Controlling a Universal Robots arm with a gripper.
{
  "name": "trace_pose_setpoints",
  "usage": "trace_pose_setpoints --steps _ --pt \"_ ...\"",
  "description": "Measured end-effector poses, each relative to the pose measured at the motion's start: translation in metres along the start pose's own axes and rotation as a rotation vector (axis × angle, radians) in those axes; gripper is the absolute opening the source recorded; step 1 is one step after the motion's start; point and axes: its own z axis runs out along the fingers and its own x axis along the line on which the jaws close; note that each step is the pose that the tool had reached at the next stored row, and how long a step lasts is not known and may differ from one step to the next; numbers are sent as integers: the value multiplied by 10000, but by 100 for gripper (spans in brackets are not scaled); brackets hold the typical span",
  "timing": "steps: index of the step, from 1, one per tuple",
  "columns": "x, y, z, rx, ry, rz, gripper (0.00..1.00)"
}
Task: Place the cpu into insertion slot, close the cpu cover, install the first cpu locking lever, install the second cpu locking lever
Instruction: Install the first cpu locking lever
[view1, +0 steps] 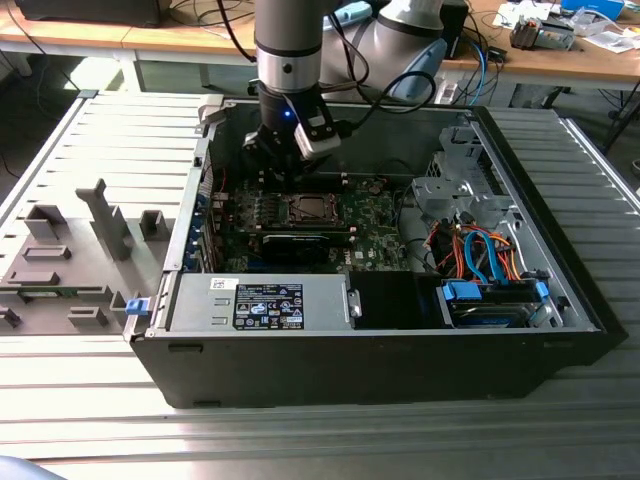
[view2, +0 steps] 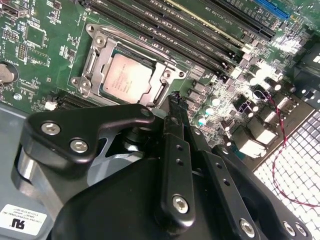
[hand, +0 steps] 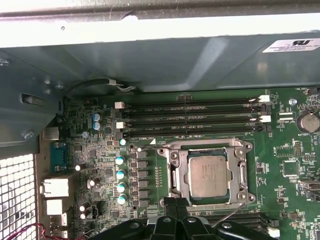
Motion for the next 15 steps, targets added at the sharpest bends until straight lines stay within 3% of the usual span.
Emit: trace_pose_setpoints --steps 15 --pt "23 -1 -14 -72 3 1 11"
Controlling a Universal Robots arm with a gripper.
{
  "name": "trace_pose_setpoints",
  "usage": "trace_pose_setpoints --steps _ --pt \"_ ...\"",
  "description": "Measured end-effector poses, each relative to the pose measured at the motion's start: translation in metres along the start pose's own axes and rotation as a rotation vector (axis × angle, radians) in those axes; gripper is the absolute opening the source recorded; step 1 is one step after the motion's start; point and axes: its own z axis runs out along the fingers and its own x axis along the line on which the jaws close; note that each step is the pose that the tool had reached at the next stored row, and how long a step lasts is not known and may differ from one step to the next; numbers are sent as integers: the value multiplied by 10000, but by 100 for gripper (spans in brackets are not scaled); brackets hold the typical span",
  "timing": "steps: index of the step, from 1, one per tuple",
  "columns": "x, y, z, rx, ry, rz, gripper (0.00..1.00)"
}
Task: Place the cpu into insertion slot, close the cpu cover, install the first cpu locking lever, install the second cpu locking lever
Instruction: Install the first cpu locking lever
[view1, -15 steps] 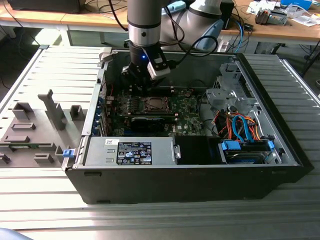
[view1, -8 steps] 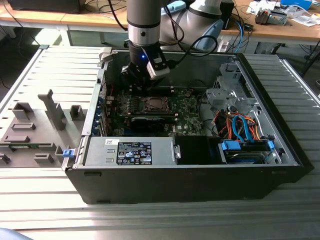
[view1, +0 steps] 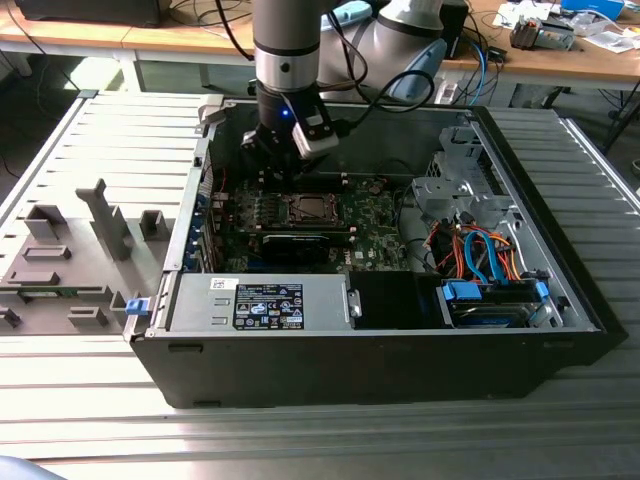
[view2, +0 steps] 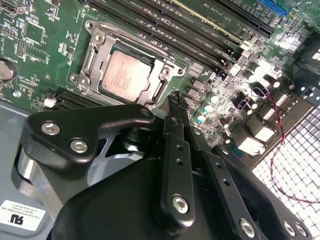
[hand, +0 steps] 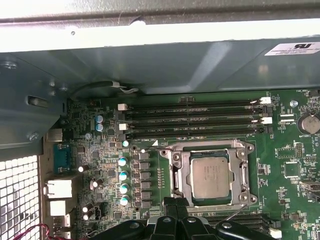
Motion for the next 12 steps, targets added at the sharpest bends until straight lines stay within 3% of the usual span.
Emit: trace_pose_setpoints --steps 12 --pt "34 -2 -10 -61 2 1 11"
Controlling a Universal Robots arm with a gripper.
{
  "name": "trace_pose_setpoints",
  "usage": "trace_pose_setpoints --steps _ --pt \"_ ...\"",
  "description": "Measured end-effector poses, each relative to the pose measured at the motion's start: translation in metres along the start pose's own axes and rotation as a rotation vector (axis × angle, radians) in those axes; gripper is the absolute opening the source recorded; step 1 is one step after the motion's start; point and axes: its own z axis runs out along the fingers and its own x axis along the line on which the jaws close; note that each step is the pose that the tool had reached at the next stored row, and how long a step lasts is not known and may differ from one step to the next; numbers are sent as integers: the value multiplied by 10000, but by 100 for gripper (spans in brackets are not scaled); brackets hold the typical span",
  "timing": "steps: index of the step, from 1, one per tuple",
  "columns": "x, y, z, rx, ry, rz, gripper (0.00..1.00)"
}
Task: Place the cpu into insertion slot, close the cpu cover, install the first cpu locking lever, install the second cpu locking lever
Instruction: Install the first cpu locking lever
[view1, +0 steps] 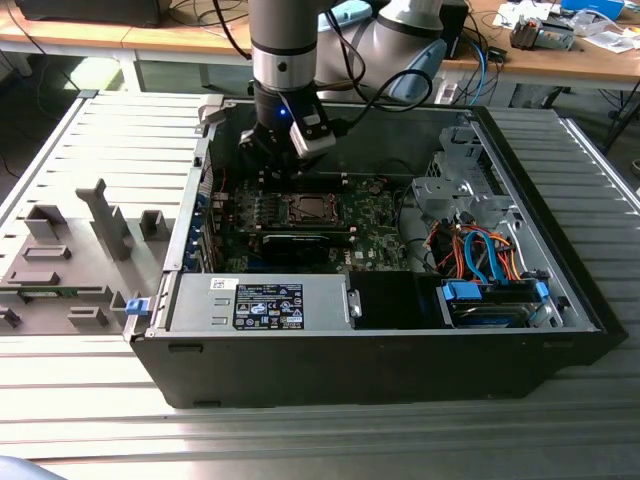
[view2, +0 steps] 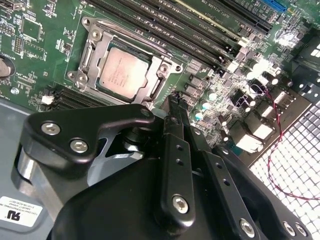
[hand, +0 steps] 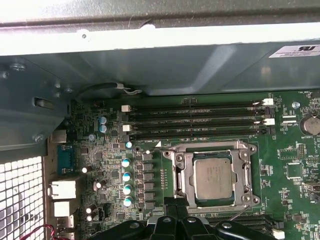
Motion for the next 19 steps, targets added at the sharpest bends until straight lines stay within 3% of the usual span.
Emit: trace_pose_setpoints --steps 19 --pt "50 -2 -16 -57 0 1 11"
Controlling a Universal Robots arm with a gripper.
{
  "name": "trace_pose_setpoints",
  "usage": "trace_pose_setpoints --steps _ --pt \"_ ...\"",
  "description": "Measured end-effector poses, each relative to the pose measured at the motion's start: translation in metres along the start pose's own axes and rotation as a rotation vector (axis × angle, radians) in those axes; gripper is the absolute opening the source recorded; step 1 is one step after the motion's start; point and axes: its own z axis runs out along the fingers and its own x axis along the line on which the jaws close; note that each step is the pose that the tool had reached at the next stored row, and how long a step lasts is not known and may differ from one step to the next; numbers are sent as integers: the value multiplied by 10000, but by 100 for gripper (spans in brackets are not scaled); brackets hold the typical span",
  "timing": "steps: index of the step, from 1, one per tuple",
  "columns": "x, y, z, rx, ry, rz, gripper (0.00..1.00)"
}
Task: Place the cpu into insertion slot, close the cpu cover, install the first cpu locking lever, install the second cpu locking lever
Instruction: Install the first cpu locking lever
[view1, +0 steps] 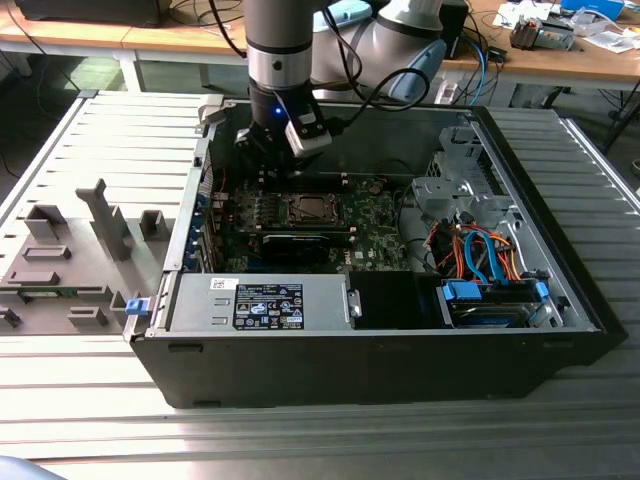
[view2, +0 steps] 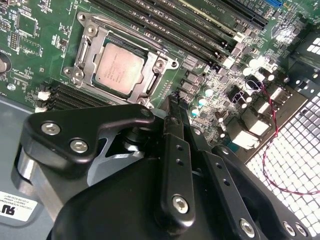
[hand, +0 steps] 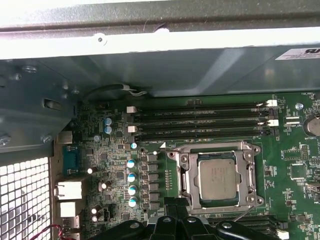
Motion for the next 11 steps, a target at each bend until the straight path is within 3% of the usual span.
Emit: trace_pose_setpoints --steps 11 --pt "23 -1 -13 -31 1 0 11"
